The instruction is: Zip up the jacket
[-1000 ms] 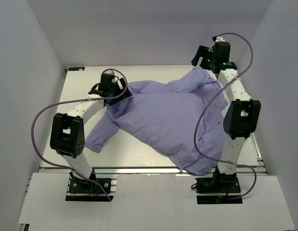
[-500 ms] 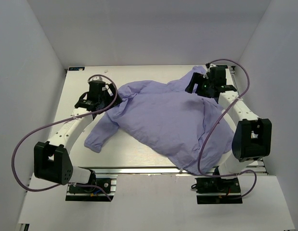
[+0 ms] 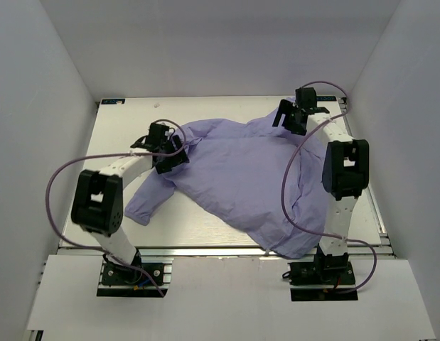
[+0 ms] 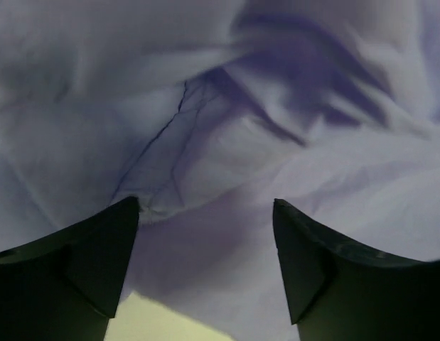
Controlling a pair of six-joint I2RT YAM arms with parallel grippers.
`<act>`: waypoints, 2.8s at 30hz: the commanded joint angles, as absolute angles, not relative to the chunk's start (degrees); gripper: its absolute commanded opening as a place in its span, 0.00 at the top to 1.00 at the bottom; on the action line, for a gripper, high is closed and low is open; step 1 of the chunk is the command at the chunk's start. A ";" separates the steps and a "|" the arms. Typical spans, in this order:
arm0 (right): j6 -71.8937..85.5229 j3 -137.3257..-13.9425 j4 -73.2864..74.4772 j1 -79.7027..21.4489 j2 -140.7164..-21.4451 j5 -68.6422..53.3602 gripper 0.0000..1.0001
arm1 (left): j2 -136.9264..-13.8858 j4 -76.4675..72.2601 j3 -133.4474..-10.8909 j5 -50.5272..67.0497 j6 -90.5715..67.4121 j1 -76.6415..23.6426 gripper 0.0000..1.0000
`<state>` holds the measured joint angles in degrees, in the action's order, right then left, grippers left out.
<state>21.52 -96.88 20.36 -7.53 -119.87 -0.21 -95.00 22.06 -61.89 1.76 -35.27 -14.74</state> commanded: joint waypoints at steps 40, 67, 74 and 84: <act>23.57 -115.82 28.37 8.09 -121.19 -9.75 1.00 | -61.52 30.32 -40.79 17.83 -44.56 -41.47 0.78; 21.97 -59.06 29.71 -5.26 -86.65 5.61 0.11 | -107.39 24.00 -76.82 16.61 -33.40 -31.21 0.02; 24.43 -64.76 26.64 -16.86 -100.35 5.28 0.11 | -114.60 19.70 -76.38 17.14 -31.73 -23.39 0.02; 29.08 -91.21 27.51 -23.47 -121.19 0.62 0.11 | -125.85 19.95 -88.66 17.58 -28.66 -11.79 0.02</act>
<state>25.82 -87.31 28.10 -23.44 -118.72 2.85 -121.45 17.74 -85.84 20.49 -32.08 -15.81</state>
